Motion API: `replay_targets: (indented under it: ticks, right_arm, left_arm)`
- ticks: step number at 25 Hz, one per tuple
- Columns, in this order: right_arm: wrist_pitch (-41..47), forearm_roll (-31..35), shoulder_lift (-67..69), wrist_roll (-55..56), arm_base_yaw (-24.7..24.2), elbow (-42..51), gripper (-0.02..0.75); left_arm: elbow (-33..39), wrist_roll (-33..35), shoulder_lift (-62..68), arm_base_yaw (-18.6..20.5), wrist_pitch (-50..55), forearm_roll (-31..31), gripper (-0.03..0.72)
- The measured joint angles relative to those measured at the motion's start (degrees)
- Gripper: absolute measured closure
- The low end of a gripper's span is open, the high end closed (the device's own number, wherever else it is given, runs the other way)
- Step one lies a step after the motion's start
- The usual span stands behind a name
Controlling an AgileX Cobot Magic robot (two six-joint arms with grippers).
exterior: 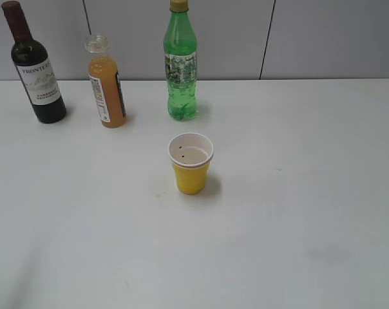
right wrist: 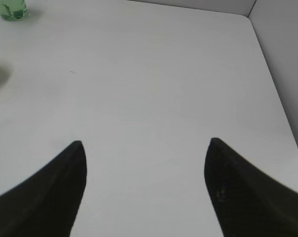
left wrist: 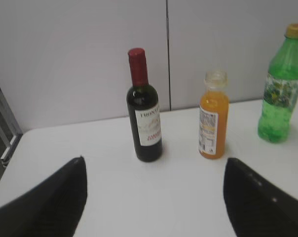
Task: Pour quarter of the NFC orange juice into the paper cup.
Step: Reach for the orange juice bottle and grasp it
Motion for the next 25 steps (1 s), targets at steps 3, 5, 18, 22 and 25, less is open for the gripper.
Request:
replay_targets:
  ticks: [3, 5, 18, 22, 25]
  right_arm:
    - [0.00, 0.00, 0.00, 0.00, 0.00, 0.00, 0.146]
    - [0.00, 0.00, 0.00, 0.00, 0.00, 0.00, 0.146]
    - [0.00, 0.11, 0.00, 0.00, 0.00, 0.00, 0.146]
    - [0.00, 0.11, 0.00, 0.00, 0.00, 0.00, 0.146]
    - [0.00, 0.11, 0.00, 0.00, 0.00, 0.00, 0.146]
  left_arm:
    - [0.00, 0.27, 6.22, 0.00, -8.93, -0.18, 0.059]
    - [0.00, 0.27, 10.68, 0.00, -14.58, -0.18, 0.063]
    - [0.00, -3.45, 41.60, -12.21, -43.68, 2.13, 0.071]
    - [-0.40, -15.20, 50.65, -12.58, -50.62, 11.97, 0.074]
    - [-2.38, -19.29, 56.62, -12.58, -54.60, 17.28, 0.079]
